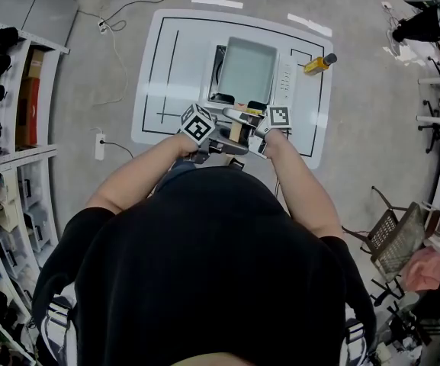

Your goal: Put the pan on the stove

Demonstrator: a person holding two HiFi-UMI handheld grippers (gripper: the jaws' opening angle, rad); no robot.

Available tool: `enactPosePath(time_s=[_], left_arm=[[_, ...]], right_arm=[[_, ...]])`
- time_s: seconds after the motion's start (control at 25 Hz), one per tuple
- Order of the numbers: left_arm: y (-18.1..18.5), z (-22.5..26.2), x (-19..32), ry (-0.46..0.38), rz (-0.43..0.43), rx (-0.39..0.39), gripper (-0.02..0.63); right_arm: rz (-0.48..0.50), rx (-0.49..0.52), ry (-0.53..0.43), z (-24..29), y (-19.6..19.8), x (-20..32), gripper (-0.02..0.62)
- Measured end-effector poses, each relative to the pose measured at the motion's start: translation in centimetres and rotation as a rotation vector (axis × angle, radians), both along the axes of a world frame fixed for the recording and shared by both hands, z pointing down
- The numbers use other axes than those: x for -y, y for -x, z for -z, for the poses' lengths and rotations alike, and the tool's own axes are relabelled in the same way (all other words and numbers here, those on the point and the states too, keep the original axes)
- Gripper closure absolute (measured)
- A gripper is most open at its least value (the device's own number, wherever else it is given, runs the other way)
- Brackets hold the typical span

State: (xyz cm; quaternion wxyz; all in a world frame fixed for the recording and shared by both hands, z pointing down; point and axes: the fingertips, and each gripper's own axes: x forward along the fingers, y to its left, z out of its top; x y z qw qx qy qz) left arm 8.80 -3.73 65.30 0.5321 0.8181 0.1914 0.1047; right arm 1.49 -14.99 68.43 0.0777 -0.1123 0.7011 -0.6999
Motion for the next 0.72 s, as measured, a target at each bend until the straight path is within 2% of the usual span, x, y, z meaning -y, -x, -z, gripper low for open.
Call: enactPosePath(time_s=[0.44, 0.6, 0.72], left_arm=[[0.1, -1.1, -0.3, 0.005, 0.005, 0.002, 0.445], [0.1, -1.5, -0.3, 0.005, 0.012, 0.002, 0.445], [0.0, -1.8, -0.2, 0.006, 0.014, 0.003, 0.445]], right_arm=[[0.04, -0.053, -0.023, -1.3, 0.3, -0.4, 0.443], [0.044, -0.062, 0.025, -1.7, 0.6, -0.8, 0.442], [0.055, -0.069, -0.005, -1.9, 0.4, -0.6, 0.442]])
